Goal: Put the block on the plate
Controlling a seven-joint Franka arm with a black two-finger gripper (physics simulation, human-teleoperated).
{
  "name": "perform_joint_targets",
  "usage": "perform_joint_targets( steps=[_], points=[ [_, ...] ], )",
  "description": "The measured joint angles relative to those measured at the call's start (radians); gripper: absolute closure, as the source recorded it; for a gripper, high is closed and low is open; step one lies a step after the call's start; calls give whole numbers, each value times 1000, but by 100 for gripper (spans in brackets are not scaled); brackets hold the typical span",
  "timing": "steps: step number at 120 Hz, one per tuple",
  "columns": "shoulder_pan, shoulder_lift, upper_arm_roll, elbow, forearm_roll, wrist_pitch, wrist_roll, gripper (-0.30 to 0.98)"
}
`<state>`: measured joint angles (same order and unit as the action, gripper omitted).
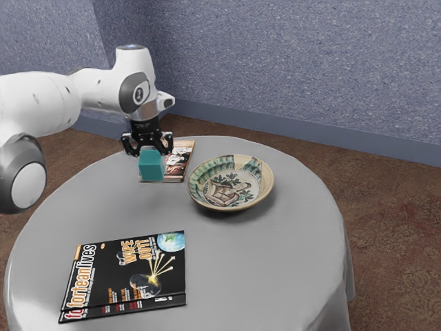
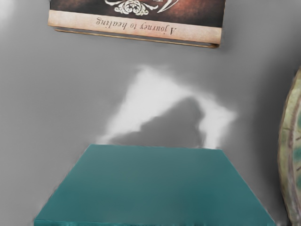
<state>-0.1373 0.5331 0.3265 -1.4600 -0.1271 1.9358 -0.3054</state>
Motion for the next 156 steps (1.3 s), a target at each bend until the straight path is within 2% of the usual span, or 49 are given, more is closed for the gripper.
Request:
perform_joint_targets(
  steps=[52, 72, 101, 156],
  points=[
    [-78, 188, -39, 331, -1, -114, -25, 29],
    [-76, 236, -83, 395, 1, -135, -33, 29],
    [-50, 398, -129, 586, 8, -178, -28, 29],
    [-95, 450, -130, 631, 14, -173, -1, 29]
  ],
)
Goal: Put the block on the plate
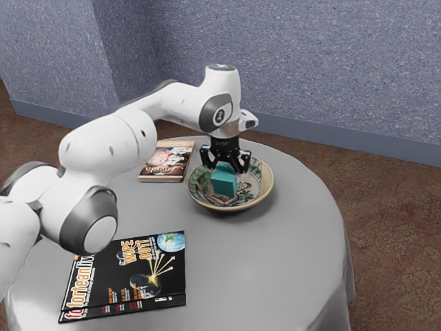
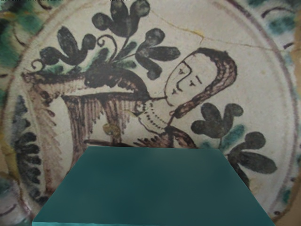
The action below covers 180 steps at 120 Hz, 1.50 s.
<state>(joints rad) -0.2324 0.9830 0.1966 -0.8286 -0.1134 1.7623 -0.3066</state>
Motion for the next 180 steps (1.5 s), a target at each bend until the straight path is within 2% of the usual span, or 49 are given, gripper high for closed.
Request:
perform_joint_targets(
  steps=[37, 92, 144, 180],
  points=[
    [-3, 1, 1, 18, 17, 4, 22, 8],
    [-20, -62, -1, 5, 42, -53, 46, 1],
    [-7, -310, 15, -237, 48, -80, 184, 0],
    [-4, -471, 105, -415, 82, -82, 280, 0]
  ],
)
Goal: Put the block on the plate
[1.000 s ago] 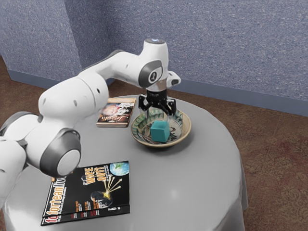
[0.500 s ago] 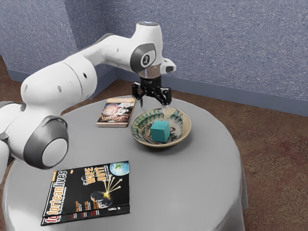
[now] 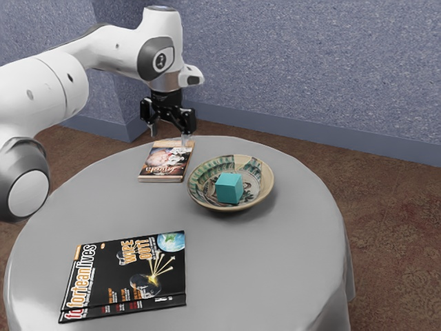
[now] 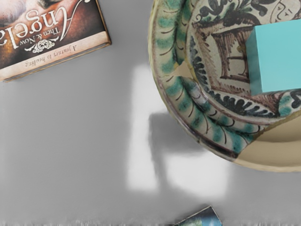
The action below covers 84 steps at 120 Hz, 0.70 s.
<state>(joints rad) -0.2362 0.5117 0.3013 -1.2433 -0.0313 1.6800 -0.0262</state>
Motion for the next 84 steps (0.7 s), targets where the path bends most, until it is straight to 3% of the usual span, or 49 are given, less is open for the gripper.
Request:
perform_joint_targets(
  steps=[28, 57, 71, 84],
  points=[
    [58, -124, 25, -94, 16, -4, 56, 0],
    [128, -354, 9, -140, 106, -82, 105, 0],
    [230, -376, -93, -128, 127, -128, 121, 0],
    [209, -372, -136, -120, 137, -150, 123, 0]
  ],
)
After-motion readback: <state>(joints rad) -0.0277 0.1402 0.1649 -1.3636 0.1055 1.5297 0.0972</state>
